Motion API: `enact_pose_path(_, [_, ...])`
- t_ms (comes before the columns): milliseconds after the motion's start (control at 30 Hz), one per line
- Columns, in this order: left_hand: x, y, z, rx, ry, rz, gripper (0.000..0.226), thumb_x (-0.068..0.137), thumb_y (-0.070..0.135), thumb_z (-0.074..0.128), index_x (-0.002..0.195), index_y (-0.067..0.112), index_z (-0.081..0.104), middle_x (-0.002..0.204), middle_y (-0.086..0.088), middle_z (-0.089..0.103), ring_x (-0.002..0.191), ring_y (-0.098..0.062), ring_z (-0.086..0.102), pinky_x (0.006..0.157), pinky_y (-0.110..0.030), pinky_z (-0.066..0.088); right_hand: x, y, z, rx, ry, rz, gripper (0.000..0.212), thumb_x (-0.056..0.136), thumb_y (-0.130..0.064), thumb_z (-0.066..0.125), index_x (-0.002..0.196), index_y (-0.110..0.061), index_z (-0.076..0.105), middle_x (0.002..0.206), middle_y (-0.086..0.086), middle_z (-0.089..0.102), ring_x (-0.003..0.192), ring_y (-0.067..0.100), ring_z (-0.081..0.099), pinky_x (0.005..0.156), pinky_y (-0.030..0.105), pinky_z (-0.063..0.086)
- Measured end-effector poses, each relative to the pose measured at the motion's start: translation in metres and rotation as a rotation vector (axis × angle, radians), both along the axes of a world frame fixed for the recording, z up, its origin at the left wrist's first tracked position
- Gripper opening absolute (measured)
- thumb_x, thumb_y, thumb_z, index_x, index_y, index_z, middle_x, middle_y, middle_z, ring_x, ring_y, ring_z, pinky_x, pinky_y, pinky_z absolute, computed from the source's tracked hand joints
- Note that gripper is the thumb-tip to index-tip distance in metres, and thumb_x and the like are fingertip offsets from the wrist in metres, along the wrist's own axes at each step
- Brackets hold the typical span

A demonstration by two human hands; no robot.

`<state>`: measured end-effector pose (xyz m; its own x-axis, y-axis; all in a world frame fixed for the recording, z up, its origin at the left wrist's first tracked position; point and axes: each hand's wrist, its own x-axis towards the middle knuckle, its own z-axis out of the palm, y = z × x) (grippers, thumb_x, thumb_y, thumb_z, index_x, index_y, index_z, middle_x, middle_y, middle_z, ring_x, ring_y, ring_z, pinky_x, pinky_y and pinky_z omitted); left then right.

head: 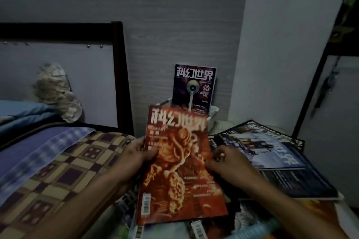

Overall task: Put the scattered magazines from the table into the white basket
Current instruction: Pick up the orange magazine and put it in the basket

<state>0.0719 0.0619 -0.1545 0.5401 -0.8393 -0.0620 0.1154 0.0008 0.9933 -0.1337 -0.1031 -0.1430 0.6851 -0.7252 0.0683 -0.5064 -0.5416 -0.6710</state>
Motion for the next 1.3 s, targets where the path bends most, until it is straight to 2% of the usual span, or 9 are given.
enact_pose_path(167, [-0.002,-0.003,0.051,-0.391,-0.146,-0.043,0.039,0.084,0.034,0.07,0.122,0.03,0.063,0.12,-0.005,0.071,0.107,-0.026,0.069,0.078,-0.033,0.058,0.003,-0.01,0.047,0.405,-0.609,0.062,0.025,0.089,-0.019,0.069,0.114,-0.02,0.067,0.085,-0.01,0.076,0.055,0.009,0.068,0.042,0.022,0.049])
enact_pose_path(300, [0.006,-0.01,0.054,-0.288,-0.425,0.014,0.028,0.092,0.04,0.056,0.116,0.055,0.059,0.118,0.02,0.069,0.107,-0.004,0.067,0.075,-0.021,0.057,0.002,-0.012,0.054,0.285,-0.611,0.088,0.016,0.093,-0.015,0.064,0.105,-0.024,0.07,0.077,-0.009,0.077,0.055,0.005,0.067,0.042,0.018,0.047])
enact_pose_path(400, [0.004,-0.009,0.027,-0.149,-0.568,-0.034,0.046,0.101,0.024,0.047,0.11,0.069,0.053,0.113,0.033,0.066,0.105,0.007,0.063,0.074,-0.014,0.053,0.0,-0.012,0.034,0.29,-0.57,0.065,0.023,0.097,-0.01,0.056,0.108,-0.028,0.064,0.07,-0.01,0.074,0.05,-0.001,0.064,0.043,0.014,0.046])
enact_pose_path(534, [0.002,-0.019,0.017,-0.231,-0.577,0.148,0.044,0.1,0.017,0.051,0.107,0.058,0.063,0.105,0.027,0.071,0.095,0.005,0.067,0.068,-0.01,0.053,0.007,-0.028,0.031,0.222,-0.564,-0.018,0.011,0.1,-0.016,0.05,0.103,-0.025,0.056,0.058,-0.002,0.068,0.045,0.016,0.059,0.041,0.027,0.045])
enact_pose_path(700, [0.035,-0.069,0.065,-0.319,-0.538,0.418,0.026,0.093,0.01,0.063,0.111,0.027,0.067,0.092,0.016,0.068,0.077,0.009,0.066,0.059,-0.007,0.051,0.038,-0.057,0.079,0.004,-0.776,-0.089,0.006,0.09,-0.021,0.068,0.088,-0.025,0.071,0.065,-0.009,0.073,0.051,0.0,0.064,0.042,0.012,0.043])
enact_pose_path(767, [0.054,-0.097,0.091,-0.338,-0.515,0.446,0.024,0.092,0.011,0.063,0.112,0.023,0.067,0.092,0.013,0.069,0.078,0.005,0.068,0.06,-0.011,0.053,0.058,-0.076,0.101,-0.066,-0.835,-0.132,0.006,0.086,-0.024,0.073,0.085,-0.03,0.073,0.07,-0.012,0.073,0.057,-0.002,0.066,0.046,0.012,0.046])
enact_pose_path(934, [0.104,-0.182,0.125,-0.304,-0.558,0.469,0.017,0.094,0.012,0.061,0.103,0.026,0.063,0.099,0.008,0.068,0.093,-0.008,0.066,0.074,-0.026,0.056,0.114,-0.14,0.121,-0.151,-0.883,-0.183,0.008,0.088,-0.028,0.07,0.095,-0.027,0.074,0.092,-0.002,0.075,0.082,0.017,0.072,0.076,0.045,0.06])
enact_pose_path(1067, [0.14,-0.245,0.101,-0.126,-0.654,0.501,0.013,0.09,0.011,0.065,0.1,0.017,0.069,0.099,-0.001,0.072,0.092,-0.018,0.068,0.085,-0.042,0.058,0.144,-0.191,0.085,-0.111,-0.799,-0.255,0.011,0.088,-0.029,0.071,0.094,-0.02,0.071,0.089,0.001,0.074,0.079,0.019,0.071,0.074,0.046,0.061])
enact_pose_path(1301, [0.175,-0.291,0.034,0.041,-0.648,0.472,0.018,0.085,0.009,0.071,0.082,0.026,0.069,0.09,0.003,0.072,0.087,-0.016,0.069,0.084,-0.044,0.059,0.165,-0.233,0.018,-0.061,-0.676,-0.265,0.009,0.085,-0.021,0.075,0.078,-0.016,0.074,0.074,0.002,0.075,0.07,0.02,0.072,0.072,0.047,0.061])
